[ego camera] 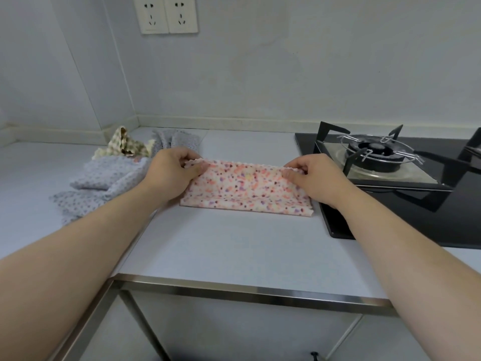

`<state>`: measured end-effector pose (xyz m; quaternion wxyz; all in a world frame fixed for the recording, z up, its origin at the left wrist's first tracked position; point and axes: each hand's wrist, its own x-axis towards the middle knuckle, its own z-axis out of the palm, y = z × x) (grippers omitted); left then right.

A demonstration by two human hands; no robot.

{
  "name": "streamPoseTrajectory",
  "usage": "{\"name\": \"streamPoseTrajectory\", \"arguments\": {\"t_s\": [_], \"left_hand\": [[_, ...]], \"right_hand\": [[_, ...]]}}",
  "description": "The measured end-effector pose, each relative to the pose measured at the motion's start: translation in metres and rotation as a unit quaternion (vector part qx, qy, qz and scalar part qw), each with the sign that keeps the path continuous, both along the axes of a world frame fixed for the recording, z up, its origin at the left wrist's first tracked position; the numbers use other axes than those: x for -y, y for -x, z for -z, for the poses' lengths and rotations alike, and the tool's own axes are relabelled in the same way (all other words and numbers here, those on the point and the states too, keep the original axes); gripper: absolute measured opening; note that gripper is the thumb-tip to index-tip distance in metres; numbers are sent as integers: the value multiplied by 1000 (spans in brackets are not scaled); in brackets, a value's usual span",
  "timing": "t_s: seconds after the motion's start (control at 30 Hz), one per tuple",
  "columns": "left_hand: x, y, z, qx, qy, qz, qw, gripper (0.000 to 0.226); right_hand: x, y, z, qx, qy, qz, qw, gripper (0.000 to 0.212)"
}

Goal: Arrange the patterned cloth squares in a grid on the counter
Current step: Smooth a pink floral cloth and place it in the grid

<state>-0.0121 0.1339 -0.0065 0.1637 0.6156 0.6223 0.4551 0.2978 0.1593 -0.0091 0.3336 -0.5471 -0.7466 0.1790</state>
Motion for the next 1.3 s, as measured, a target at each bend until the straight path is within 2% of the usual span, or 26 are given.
{"name": "streamPoseTrajectory", "arguments": {"t_s": [0.17,0.27,0.53,0.7,0.83,1.07,1.13,1.2,1.3], "left_hand": [[-1,-2,0,14,-1,5,1000,16],[-1,-3,1,27,4,11,1000,10],[0,-4,-2,-9,7,3,1000,11],[1,-4,-8,32,-16,0,999,9],[4,-6,-17,33,-69,-21,997,6],[8,-12,-26,97,-96,12,990,11],[8,-11,-28,129,-73,11,989,10],[6,-9,-32,179,-47,20,982,11],[8,-6,-43,254,15,57,966,8]], "right_hand": [[1,0,-2,-19,6,7,1000,14],[1,-1,-3,-29,5,13,999,18],[1,0,-4,-23,-13,22,999,21],[2,0,-7,-20,-47,24,998,20],[2,-2,-12,-84,-116,69,987,11],[5,-1,-17,-150,-183,85,968,9],[7,-2,-21,-229,-153,48,960,2],[12,-1,-25,-320,-86,1,944,9],[16,0,-29,-360,-19,-42,932,12]]}}
